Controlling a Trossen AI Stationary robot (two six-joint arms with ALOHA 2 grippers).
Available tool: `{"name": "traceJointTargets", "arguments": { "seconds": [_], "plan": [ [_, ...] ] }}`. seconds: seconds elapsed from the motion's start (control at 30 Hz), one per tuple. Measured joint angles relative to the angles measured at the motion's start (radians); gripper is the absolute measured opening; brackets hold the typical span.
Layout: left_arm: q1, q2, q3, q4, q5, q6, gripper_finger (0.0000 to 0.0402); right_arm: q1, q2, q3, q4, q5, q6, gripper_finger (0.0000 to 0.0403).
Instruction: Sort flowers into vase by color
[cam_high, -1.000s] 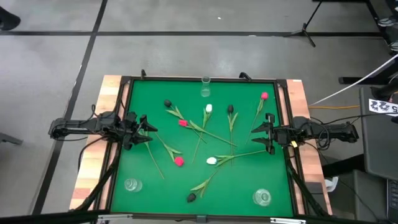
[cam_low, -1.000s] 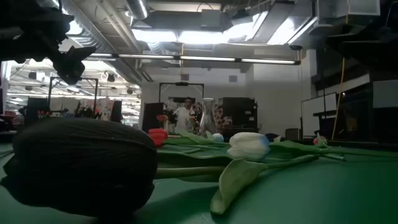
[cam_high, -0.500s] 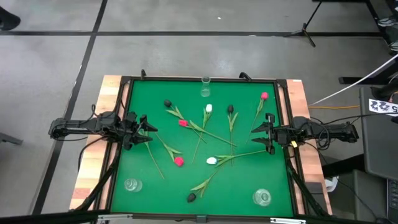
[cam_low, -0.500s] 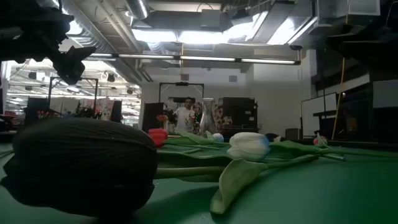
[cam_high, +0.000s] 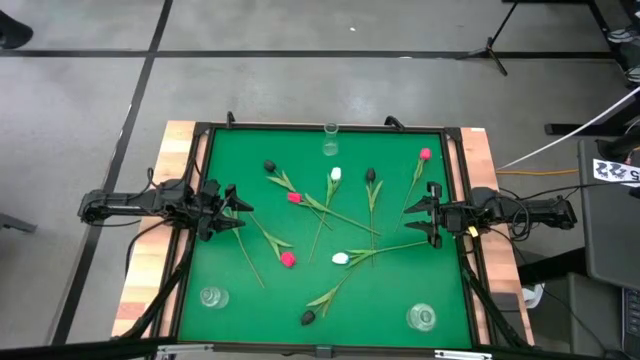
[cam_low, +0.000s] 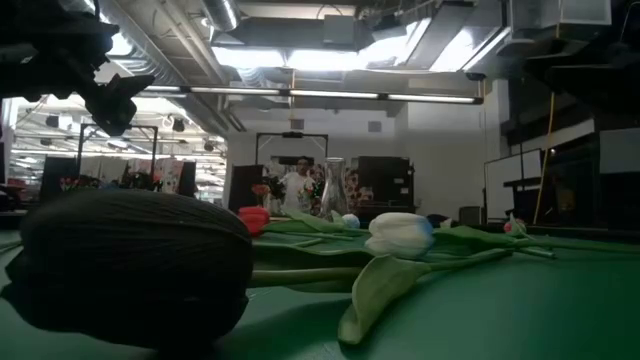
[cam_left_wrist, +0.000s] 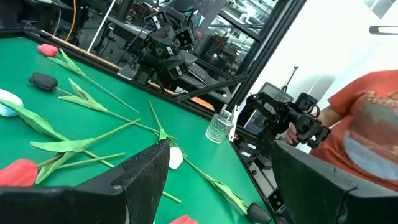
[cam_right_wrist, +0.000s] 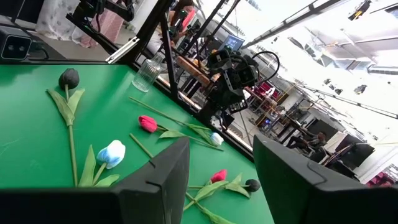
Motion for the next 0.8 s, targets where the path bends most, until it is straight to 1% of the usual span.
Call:
{"name": "traceJointTargets", "arguments": {
  "seconds": [0.1,0.2,0.37,0.43,0.5,0.53,0.6,0.67,0.73,0.8],
  "plan": [
    [0.000,0.000,0.000,0.000,0.000,0.000,0.0273,0.000,0.000,0.000,-0.001,-0.003,0.015,0.0177],
    [0.000,0.000,0.000,0.000,0.000,0.000,0.0273,0.000,0.000,0.000,-0.001,-0.018,0.097,0.0177],
    [0.000,0.000,0.000,0.000,0.000,0.001,0.0273,0.000,0.000,0.000,-0.002,-0.020,0.181,0.0177],
    [0.000,0.000,0.000,0.000,-0.001,0.056,0.0273,0.000,0.000,0.000,-0.004,-0.020,0.231,0.0177],
    [0.000,0.000,0.000,0.004,-0.027,0.100,0.0273,0.000,0.000,0.000,-0.004,-0.002,0.291,0.0177],
    [0.000,0.000,0.000,0.015,-0.045,0.086,0.0273,0.000,0.000,0.000,-0.003,0.028,0.329,0.0177],
    [0.000,0.000,0.000,0.046,-0.066,0.010,0.0273,0.000,0.000,0.000,0.002,0.107,0.433,0.0177],
    [0.000,0.000,0.000,0.067,-0.076,-0.099,0.0273,0.000,0.000,0.000,0.003,0.201,0.565,0.0177],
    [0.000,0.000,0.000,0.080,-0.084,-0.207,0.0273,0.000,0.000,0.000,0.003,0.305,0.658,0.0177],
    [0.000,0.001,0.000,0.101,-0.157,-0.241,0.0273,0.000,0.000,0.000,0.011,0.401,0.705,0.0177]
  ]
}}
